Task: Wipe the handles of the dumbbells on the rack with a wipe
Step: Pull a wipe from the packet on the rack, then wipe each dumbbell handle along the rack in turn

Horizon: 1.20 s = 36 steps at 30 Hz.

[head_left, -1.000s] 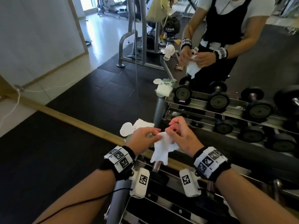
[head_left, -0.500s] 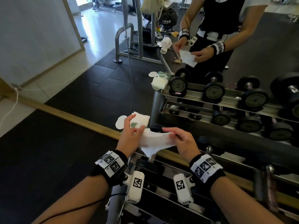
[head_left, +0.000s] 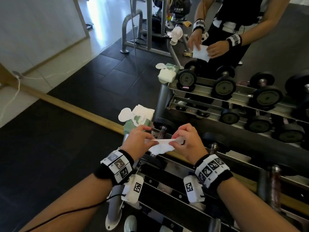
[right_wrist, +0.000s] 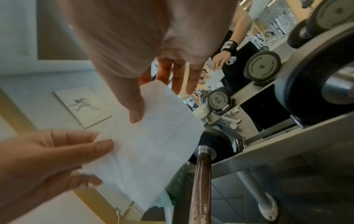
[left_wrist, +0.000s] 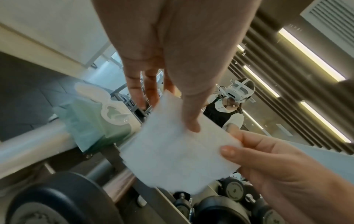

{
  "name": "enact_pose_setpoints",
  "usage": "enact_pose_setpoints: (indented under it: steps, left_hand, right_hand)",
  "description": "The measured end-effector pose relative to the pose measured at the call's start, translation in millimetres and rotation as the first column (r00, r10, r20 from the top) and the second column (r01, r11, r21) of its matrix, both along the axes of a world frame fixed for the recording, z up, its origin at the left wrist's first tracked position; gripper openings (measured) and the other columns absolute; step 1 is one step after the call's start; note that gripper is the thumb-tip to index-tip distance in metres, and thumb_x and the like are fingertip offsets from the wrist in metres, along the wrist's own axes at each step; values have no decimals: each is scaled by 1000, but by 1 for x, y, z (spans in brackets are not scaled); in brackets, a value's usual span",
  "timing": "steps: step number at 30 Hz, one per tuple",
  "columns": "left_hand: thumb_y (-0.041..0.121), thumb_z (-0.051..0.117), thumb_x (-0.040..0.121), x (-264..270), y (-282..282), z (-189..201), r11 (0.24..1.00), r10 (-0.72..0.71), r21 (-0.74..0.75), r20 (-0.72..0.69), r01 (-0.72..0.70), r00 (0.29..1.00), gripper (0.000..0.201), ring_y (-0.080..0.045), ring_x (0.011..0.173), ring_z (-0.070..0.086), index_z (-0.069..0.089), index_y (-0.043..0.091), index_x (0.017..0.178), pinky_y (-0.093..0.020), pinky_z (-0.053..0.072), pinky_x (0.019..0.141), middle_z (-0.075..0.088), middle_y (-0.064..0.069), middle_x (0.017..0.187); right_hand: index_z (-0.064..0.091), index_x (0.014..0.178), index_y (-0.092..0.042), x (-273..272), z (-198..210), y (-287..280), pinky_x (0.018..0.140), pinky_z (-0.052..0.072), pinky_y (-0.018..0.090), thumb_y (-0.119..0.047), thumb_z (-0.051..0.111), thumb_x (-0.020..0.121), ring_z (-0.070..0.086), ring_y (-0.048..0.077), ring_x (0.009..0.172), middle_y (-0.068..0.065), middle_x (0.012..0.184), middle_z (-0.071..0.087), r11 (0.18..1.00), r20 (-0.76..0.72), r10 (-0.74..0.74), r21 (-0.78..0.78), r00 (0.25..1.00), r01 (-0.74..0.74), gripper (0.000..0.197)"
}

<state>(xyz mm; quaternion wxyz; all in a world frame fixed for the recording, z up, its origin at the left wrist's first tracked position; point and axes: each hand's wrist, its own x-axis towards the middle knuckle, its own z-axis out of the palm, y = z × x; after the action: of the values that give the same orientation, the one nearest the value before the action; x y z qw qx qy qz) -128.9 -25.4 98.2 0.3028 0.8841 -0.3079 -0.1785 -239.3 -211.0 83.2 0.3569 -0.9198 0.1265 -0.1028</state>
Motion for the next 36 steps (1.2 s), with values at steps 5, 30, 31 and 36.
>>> enact_pose_setpoints:
  steps: [5,30,31,36]
  left_hand:
    - [31,69,90,-2,4,-8,994,-32,-106,-163,15,986,16,1,98,59,77,24,102,-28,47,93,69,15,107]
    - [36,33,106,-47,-31,-38,730,51,-326,-850,-600,524,38,-18,108,67,66,24,121,-38,48,99,74,0,111]
    - [37,32,106,-47,-29,-41,738,59,-318,-849,-595,526,39,-15,109,67,67,26,120,-37,46,100,74,3,112]
    - [35,30,106,-46,-13,-54,777,57,-330,-811,-536,582,41,-16,115,63,69,28,119,-36,46,101,71,4,117]
  right_hand:
    - [63,79,-26,-3,-2,-4,77,56,29,-16,76,82,63,6,85,-7,95,69,928,-25,3,373,1000,7,17]
    - [64,127,-26,-11,-52,37,82,53,14,-17,71,89,67,1,100,-16,109,71,779,92,-182,621,979,86,40]
    - [65,124,-30,-9,-53,37,80,52,12,-17,71,89,67,0,97,-20,105,71,802,95,-179,591,979,89,37]
    - [62,108,-47,1,-57,29,74,51,10,-22,61,96,64,-6,94,-31,99,67,865,62,-147,492,987,98,28]
